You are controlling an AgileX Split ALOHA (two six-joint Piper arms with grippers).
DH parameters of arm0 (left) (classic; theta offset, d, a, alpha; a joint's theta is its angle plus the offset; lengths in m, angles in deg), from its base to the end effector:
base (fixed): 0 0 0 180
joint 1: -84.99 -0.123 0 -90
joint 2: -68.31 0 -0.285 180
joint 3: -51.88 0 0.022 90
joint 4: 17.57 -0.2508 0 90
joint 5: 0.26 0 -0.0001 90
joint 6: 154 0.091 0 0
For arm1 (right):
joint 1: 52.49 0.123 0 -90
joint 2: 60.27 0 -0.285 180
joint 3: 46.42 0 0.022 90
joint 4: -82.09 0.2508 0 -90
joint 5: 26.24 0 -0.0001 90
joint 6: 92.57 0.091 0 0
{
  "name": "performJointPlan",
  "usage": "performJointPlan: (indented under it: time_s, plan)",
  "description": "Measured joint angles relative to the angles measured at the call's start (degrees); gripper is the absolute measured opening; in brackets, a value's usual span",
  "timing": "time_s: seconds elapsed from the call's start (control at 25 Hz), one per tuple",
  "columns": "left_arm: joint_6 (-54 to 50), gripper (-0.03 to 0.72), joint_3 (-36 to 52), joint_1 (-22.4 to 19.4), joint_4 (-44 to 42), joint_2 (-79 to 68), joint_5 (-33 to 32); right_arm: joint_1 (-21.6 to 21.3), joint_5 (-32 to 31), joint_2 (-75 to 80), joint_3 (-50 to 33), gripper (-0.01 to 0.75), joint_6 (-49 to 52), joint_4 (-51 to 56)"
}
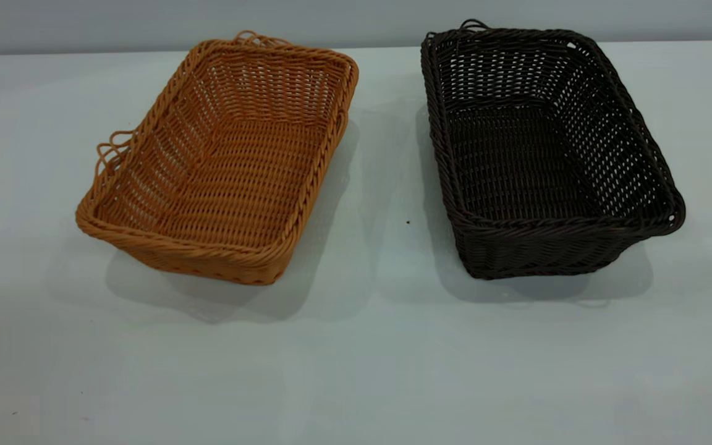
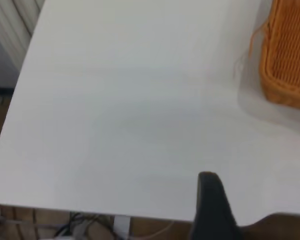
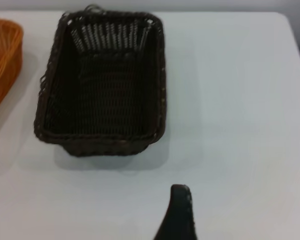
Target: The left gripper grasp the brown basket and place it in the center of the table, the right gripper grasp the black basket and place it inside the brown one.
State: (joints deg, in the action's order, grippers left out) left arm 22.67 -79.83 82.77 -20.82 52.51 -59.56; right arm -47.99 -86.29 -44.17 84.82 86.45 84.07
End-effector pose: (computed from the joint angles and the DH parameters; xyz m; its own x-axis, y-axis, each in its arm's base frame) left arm 0.0174 0.0051 0.2799 -0.5468 -0.0503 -0.8358 -0.0954 0.9954 0.0025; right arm 0.0182 0.0042 0.2764 -0.5703 -0.0447 -0.8202 -0.1028 0.9946 0.0173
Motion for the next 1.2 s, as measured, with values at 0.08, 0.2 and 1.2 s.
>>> performJointPlan:
  time_s: [0.08,0.2,1.2]
  plan:
    - [2.66,0.463,-0.85,0.0,0.12,-6.84,3.94,0.0,2.94,6.29,0.0,0.596,-0.4,0.96]
    - [4.84,0.517,-2.48,0.0,0.18,-17.85,10.72,0.0,9.45,16.86,0.0,0.608,-1.23,3.25]
    - [7.09,0.562,-20.52,0.0,4.17,-67.14,31.63,5.75,18.95,100.02,9.52,0.593,-29.38,93.68]
